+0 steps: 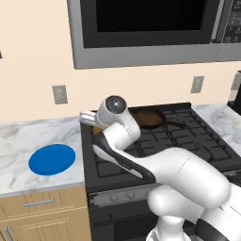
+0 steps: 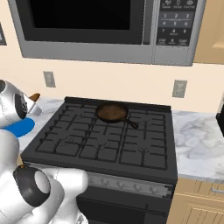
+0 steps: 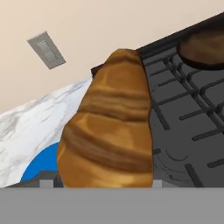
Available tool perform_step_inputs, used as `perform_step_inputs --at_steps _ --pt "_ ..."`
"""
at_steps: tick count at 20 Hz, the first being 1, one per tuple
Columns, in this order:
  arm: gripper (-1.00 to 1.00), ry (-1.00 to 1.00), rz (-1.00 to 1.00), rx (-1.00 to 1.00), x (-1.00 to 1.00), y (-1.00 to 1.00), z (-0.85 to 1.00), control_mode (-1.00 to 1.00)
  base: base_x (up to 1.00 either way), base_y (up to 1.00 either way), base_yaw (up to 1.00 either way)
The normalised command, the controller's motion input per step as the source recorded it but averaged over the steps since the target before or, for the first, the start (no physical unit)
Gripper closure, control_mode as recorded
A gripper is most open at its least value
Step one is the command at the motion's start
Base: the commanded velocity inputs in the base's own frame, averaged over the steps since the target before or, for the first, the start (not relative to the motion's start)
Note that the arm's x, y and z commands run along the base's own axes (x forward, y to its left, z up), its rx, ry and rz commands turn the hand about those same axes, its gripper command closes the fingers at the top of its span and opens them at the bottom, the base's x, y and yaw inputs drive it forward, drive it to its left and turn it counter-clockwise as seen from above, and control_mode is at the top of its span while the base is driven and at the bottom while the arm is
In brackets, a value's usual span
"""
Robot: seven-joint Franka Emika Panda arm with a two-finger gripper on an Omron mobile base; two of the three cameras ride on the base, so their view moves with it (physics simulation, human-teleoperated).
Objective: Pick the croissant and place it on the pan. Then turn on the stove to warm the croissant.
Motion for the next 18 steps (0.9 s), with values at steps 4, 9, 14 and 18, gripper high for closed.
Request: perform_step_inputs --at_steps 4,9,14,18 --pt "1.0 0.0 -0.16 0.03 -0.11 -0.76 0.24 -1.0 0.0 0.0 0.0" --pt "1.0 0.0 -0.21 0.02 0.0 -0.63 0.25 -1.0 0.0 0.0 0.0" --pt "1.0 0.01 -0.19 0.04 0.0 -0.57 0.17 -1.0 0.0 0.0 0.0" --pt "1.0 0.0 -0.13 0.04 0.05 -0.54 0.02 -1.0 0.0 0.0 0.0"
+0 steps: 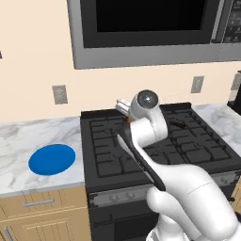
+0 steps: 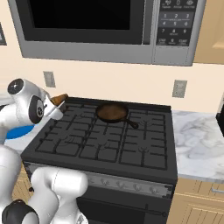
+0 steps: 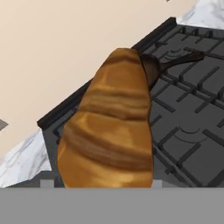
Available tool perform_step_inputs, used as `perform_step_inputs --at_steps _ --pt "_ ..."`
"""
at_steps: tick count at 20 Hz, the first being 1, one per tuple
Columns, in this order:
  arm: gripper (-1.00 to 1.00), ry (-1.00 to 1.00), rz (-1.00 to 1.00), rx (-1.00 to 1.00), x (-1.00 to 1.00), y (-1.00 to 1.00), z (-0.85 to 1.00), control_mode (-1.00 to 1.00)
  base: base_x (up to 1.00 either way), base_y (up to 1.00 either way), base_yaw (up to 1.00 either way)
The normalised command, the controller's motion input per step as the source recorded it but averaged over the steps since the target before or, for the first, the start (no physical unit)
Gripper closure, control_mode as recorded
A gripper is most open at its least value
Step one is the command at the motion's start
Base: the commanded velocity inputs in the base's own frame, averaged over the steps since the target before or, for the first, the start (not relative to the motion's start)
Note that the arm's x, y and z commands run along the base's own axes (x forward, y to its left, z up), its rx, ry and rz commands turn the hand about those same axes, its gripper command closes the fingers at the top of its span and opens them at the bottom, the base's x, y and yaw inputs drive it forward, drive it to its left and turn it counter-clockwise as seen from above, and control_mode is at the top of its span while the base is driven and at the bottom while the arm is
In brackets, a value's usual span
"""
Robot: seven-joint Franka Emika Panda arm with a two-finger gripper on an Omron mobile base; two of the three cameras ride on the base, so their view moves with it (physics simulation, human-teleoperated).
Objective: Pick the croissant and place it on the pan. Then turn on the stove to warm the croissant.
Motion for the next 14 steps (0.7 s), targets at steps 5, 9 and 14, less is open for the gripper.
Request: perform_step_inputs --at_steps 5,9,14 --pt "1.0 0.0 -0.04 0.08 0.16 -0.56 0.0 -1.0 0.0 0.0 0.0" --pt "1.0 0.0 0.0 0.1 0.29 -0.55 0.0 -1.0 0.0 0.0 0.0" --pt "1.0 0.0 0.0 0.08 0.47 -0.43 0.0 -1.0 0.0 0.0 0.0"
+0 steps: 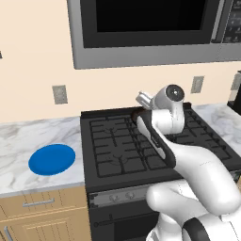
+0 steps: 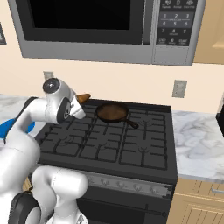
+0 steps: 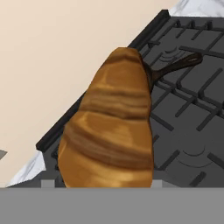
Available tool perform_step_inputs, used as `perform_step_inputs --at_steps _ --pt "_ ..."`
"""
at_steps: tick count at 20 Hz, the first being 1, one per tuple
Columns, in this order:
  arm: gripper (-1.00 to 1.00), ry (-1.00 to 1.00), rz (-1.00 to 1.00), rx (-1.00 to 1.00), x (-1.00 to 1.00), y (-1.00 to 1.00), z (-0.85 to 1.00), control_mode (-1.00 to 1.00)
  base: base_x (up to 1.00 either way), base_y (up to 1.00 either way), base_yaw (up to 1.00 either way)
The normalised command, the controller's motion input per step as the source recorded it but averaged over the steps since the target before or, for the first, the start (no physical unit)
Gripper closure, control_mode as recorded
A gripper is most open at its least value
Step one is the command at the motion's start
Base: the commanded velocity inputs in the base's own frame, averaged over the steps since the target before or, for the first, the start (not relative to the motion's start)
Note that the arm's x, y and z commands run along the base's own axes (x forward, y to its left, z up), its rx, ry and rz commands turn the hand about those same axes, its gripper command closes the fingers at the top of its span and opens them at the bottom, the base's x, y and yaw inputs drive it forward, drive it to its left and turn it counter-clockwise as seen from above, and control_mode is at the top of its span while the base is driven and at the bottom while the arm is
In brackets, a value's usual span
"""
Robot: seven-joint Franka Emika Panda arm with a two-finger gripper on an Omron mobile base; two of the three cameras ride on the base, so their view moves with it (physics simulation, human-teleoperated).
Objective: Pick the croissant and place it on the pan. Then turn on the stove to warm the croissant.
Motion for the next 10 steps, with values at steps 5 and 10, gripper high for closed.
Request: perform_step_inputs --at_steps 5,10 --pt "1.0 0.02 0.0 0.05 0.58 -0.3 0.0 -1.0 0.0 0.0 0.0" --pt "1.0 0.1 0.0 0.04 0.58 -0.24 0.0 -1.0 0.0 0.0 0.0"
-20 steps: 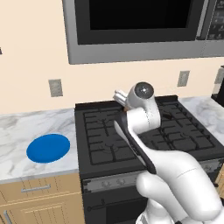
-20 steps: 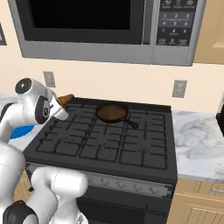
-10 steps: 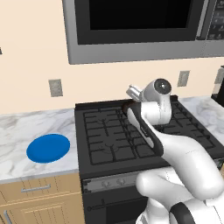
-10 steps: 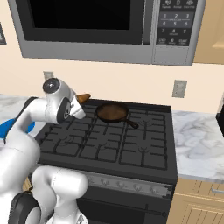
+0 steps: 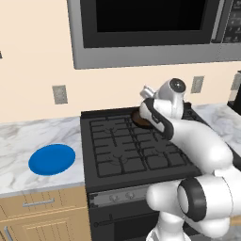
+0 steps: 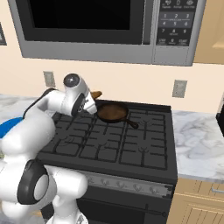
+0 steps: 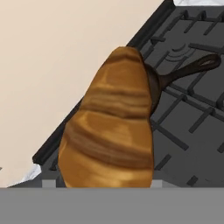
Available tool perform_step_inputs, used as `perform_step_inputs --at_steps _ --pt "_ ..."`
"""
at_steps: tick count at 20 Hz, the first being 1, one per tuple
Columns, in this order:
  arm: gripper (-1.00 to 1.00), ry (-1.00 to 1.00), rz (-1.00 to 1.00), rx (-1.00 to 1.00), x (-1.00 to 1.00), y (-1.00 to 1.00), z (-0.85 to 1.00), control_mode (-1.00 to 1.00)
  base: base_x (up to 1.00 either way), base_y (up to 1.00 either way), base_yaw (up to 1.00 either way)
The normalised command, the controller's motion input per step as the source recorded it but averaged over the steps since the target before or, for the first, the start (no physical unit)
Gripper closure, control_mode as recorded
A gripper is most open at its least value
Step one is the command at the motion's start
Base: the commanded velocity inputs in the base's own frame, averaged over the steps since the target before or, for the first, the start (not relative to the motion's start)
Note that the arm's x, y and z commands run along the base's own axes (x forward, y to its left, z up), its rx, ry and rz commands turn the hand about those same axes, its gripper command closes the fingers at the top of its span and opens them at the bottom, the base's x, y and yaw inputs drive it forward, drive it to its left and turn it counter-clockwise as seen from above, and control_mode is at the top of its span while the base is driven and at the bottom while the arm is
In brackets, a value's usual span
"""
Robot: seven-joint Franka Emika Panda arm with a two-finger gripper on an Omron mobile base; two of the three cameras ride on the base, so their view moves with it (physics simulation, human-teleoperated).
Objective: Pick the croissant and place it on the pan. Then turn on the stove to warm the croissant.
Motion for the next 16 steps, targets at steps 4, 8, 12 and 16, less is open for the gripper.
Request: perform_step_inputs --at_steps 4,8,12,16 --pt "1.0 0.17 -0.01 0.04 0.51 -0.21 -0.01 -1.0 0.0 0.0 0.0" --pt "1.0 0.17 -0.01 0.03 0.54 -0.17 -0.09 -1.0 0.0 0.0 0.0" --pt "1.0 0.14 0.0 0.01 0.46 -0.17 -0.24 -1.0 0.0 0.0 0.0" --pt "1.0 0.13 -0.01 0.03 0.38 -0.23 -0.33 -1.0 0.0 0.0 0.0"
